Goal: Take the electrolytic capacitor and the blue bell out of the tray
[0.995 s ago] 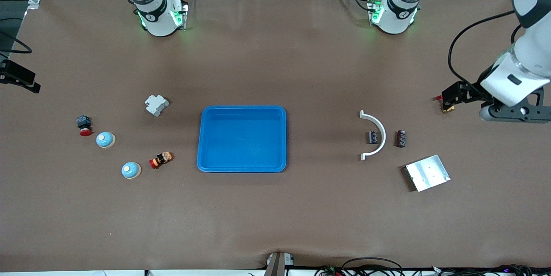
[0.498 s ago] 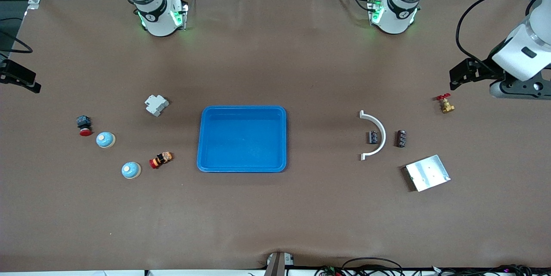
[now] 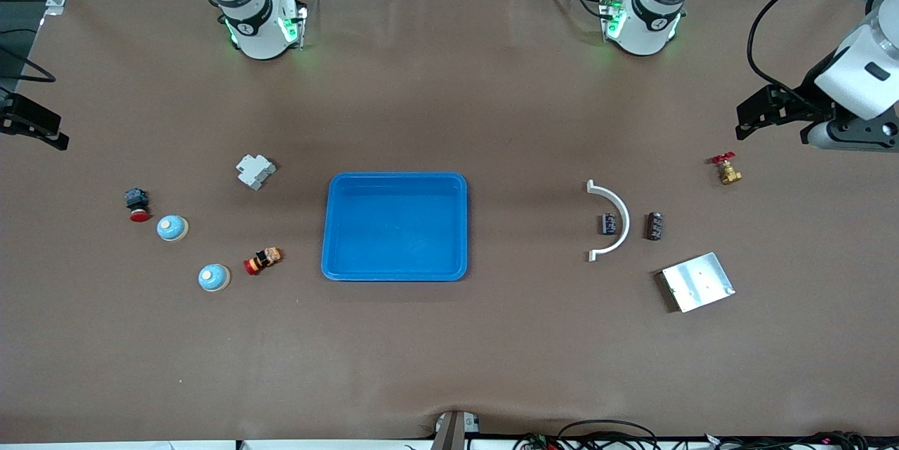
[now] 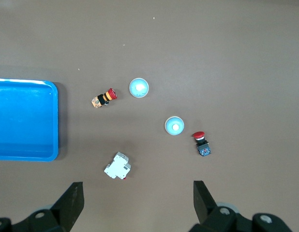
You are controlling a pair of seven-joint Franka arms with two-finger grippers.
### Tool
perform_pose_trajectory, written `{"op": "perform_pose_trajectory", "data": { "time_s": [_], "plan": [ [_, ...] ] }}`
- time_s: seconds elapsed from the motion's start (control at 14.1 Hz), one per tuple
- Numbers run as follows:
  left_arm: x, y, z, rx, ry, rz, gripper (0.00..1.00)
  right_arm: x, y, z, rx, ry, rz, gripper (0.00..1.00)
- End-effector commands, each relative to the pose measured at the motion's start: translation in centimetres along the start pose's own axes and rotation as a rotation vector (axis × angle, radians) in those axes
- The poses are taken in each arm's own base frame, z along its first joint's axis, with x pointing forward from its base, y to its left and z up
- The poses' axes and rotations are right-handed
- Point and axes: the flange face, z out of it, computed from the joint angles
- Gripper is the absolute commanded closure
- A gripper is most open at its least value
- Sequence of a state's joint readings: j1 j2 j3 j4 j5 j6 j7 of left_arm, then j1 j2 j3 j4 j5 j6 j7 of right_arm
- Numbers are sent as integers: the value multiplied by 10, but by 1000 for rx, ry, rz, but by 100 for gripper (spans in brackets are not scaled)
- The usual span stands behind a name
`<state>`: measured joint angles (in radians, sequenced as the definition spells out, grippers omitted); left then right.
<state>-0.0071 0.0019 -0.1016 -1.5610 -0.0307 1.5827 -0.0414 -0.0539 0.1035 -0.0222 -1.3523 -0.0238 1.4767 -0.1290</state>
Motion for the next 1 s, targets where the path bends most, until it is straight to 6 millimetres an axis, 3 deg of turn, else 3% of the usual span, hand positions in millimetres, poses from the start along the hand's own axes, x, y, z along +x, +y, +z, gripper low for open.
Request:
{"op": "perform_pose_trajectory", "data": {
  "time_s": [0.0, 0.21, 0.92],
  "plan": [
    [-7, -6, -12, -22, 9, 1, 0, -2, 0, -9, -16, 14, -3, 0],
    [-1, -7, -27, -19, 51, -2, 0, -1, -1, -9, -14, 16, -5, 0],
    [1, -5, -19, 11, 30, -8, 0, -3, 0, -20, -18, 29, -6, 0]
  ]
}}
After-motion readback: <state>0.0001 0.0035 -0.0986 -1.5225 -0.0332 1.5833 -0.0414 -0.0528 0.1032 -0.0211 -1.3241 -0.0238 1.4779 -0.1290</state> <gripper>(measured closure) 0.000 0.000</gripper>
